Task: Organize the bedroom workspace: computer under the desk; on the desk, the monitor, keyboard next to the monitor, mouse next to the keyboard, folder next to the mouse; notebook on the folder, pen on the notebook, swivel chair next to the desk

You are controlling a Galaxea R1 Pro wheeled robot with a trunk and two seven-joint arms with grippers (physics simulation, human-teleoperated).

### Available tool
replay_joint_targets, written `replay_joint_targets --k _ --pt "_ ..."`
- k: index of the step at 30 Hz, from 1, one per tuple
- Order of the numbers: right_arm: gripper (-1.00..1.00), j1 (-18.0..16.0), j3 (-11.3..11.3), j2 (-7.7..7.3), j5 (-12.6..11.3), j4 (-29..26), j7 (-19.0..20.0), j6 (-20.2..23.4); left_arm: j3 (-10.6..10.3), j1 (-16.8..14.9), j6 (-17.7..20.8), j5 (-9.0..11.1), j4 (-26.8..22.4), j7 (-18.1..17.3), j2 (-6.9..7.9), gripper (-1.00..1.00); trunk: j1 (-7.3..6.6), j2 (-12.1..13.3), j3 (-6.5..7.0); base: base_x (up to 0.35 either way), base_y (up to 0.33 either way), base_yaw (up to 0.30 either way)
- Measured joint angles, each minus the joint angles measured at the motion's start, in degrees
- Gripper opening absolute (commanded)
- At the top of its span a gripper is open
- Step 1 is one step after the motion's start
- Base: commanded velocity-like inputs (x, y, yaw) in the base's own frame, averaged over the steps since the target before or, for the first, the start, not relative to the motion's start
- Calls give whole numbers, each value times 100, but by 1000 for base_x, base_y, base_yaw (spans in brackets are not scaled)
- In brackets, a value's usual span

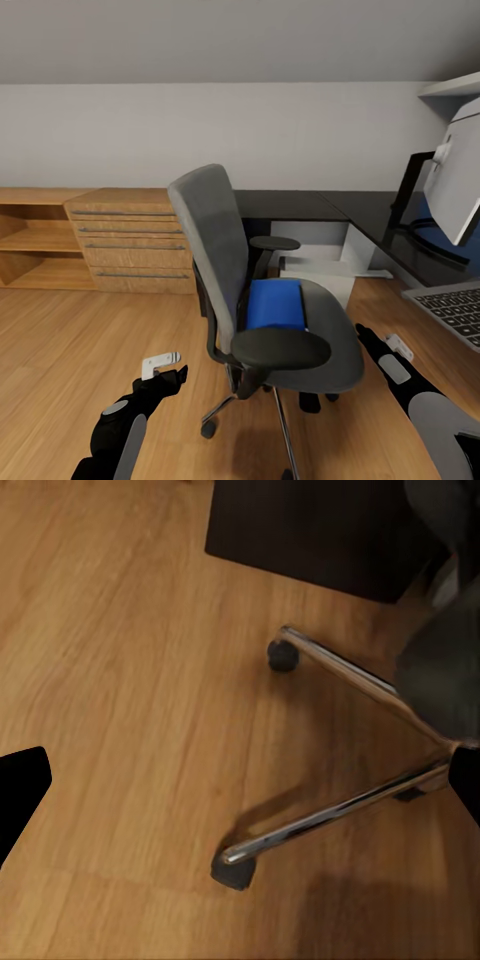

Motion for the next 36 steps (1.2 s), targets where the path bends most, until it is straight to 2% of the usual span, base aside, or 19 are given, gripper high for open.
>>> replay_joint_targets --k 4,8,18,22,30,36 --pt "100 -4 -69 -3 35 -6 -9 -1 4 2 3 1 -3 0 0 100 1 0 0 22 0 149" --pt "100 -2 -10 0 5 0 0 0 28 1 3 1 -3 1 1 100 1 0 0 3 0 227" --pt "100 -3 -63 -11 32 -3 -7 -1 47 1 3 1 -15 4 1 100 1 0 0 -5 4 245" --pt "100 -5 -86 -38 47 -10 -7 -1 133 2 4 7 -20 4 4 100 3 0 0 -167 125 246" --pt "100 -5 -82 -56 44 -7 -11 -1 143 2 8 9 -20 2 4 100 1 0 0 -49 27 246" --pt "100 -4 -79 -68 43 -6 -10 -1 143 1 9 9 -20 2 -1 100 3 0 0 -202 1 246"
